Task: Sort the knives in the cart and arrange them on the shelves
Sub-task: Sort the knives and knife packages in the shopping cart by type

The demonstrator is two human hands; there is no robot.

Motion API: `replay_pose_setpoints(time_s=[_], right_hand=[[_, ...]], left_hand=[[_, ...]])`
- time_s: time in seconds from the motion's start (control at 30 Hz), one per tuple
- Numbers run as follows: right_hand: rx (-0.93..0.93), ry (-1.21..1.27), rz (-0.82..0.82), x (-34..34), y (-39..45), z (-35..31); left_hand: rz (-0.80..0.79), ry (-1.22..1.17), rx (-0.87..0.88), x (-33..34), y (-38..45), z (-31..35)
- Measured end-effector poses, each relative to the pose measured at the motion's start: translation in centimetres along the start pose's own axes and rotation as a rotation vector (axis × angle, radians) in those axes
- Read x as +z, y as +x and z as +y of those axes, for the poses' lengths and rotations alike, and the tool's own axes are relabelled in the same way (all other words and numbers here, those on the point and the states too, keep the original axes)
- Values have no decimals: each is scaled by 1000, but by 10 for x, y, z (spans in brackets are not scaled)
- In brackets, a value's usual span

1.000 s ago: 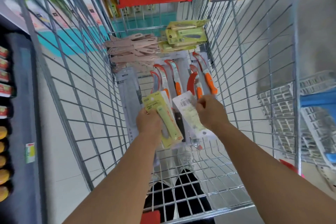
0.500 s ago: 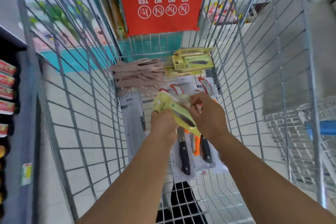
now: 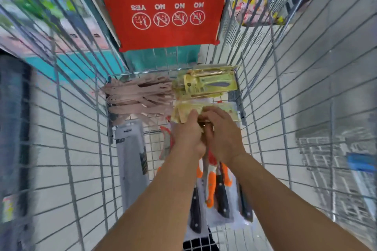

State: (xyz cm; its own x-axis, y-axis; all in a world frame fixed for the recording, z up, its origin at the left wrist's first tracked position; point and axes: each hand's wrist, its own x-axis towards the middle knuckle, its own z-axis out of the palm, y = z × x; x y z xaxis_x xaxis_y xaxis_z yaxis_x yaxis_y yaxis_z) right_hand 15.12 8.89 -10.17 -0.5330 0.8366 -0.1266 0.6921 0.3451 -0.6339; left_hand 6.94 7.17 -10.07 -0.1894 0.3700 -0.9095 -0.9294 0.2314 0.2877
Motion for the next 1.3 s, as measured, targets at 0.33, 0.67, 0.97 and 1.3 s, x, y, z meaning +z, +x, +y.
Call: replay_pose_setpoints(time_s=[0.33,0.67,0.97,1.3], right_hand=[[178,-42,-4,5,34,28],[155,-183,-203,17,40,54],[259,-28,64,5,-1,43],[165,-185,-567,40,-102,15]], left_hand=[[102,65,-89,35,35,0],[198,418,32,23,38,-14],[294,1059,576,-59,-1,-24],[162,1558,328,-134,-48,-92]])
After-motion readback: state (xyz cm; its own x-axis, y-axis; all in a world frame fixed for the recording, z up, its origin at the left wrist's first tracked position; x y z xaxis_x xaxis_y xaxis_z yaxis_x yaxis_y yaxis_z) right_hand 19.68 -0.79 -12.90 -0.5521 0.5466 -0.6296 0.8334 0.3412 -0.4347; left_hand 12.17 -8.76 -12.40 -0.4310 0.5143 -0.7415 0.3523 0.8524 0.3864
